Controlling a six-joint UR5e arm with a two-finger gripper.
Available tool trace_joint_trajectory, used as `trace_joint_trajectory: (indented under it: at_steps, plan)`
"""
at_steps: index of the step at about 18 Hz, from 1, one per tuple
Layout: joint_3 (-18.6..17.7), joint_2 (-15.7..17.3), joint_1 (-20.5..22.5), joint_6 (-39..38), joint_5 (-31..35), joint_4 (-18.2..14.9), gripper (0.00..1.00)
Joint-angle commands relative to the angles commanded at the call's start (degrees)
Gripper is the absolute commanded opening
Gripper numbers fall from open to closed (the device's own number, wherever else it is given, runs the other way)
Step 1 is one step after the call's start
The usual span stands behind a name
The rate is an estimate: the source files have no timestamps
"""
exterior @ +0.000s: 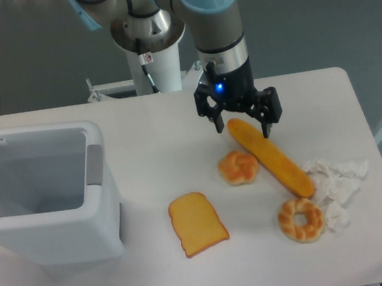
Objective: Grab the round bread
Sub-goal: 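Move the gripper over the small round bread roll and descend, then lower the open gripper around the round roll and close on it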
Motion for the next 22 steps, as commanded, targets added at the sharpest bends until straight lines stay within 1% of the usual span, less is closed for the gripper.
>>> trace_joint_trajectory:
  at_steps: [2, 4, 7, 9, 11, 14, 22]
  plan:
    - [0.1, -1.1, -0.1, 0.0, -0.1, 0.3, 1.0]
    - [0.0, -2.6, -0.2, -0.3, -0.2, 1.3, 1.0]
    - [-1.4, -4.1, -0.2, -0.5, -0.1, 1.5, 1.0]
    - [-1.7, -4.8, -0.1, -2.0, -0.2, 1.4, 1.0]
    - [-1.8, -5.0, 0.0, -2.7, -1.1, 0.8, 1.0]
    - [-3.6, -5.8, -0.1, -3.0, -1.1, -1.7, 1.0]
    - [-8.0, -8.4, 0.3, -2.8, -1.2, -1.7, 1.0]
